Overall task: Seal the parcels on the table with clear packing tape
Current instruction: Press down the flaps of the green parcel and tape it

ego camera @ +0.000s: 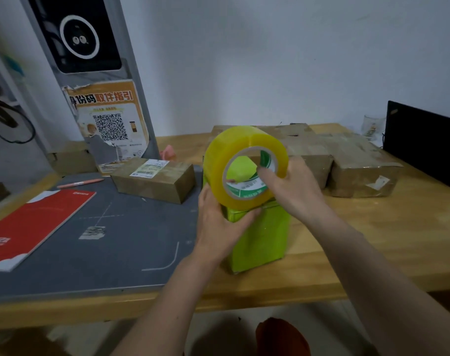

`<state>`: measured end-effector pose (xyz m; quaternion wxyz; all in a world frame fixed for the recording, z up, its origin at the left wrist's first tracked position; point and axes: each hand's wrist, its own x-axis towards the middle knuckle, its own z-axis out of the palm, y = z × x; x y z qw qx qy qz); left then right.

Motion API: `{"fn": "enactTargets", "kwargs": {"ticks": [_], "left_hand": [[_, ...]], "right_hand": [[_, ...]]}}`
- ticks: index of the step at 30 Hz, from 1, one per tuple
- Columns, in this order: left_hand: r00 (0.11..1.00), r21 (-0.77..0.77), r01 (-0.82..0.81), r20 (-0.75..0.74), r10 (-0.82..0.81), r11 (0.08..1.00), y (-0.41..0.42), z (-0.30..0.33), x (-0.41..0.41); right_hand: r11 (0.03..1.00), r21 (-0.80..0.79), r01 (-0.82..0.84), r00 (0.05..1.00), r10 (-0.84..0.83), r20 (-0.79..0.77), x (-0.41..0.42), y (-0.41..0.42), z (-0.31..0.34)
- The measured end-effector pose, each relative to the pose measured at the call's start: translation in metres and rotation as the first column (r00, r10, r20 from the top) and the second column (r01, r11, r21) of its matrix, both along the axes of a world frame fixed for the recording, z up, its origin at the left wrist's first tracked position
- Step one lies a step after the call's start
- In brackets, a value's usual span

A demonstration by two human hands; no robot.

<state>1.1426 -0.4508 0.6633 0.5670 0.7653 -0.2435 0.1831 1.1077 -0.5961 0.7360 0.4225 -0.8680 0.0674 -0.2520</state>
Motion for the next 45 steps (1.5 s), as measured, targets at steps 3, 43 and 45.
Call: {"fn": "enactTargets", "kwargs": {"ticks": [3, 43, 45], "left_hand": [[0.990, 0.067, -0.035, 0.139, 0.025, 0.997, 0.014, -0.015, 0.008], [0.862, 0.673, -0.373, 0.507, -0.030, 0.639, -0.015, 0.066, 0.008], [0.966, 0.804, -0.111, 0.226, -0.129, 0.584, -0.039, 0.092, 0.033]], "right_hand": [[1.000, -0.003, 0.013, 0.999, -0.012, 0.042, -0.003, -0.008, 0.004], [0.868, 0.416, 0.271, 0.963, -0.240, -0.125, 0.023, -0.112, -0.056], [0.847, 0.450, 0.285, 0.959, -0.256, -0.125, 0.027, -0.109, -0.063]]}}
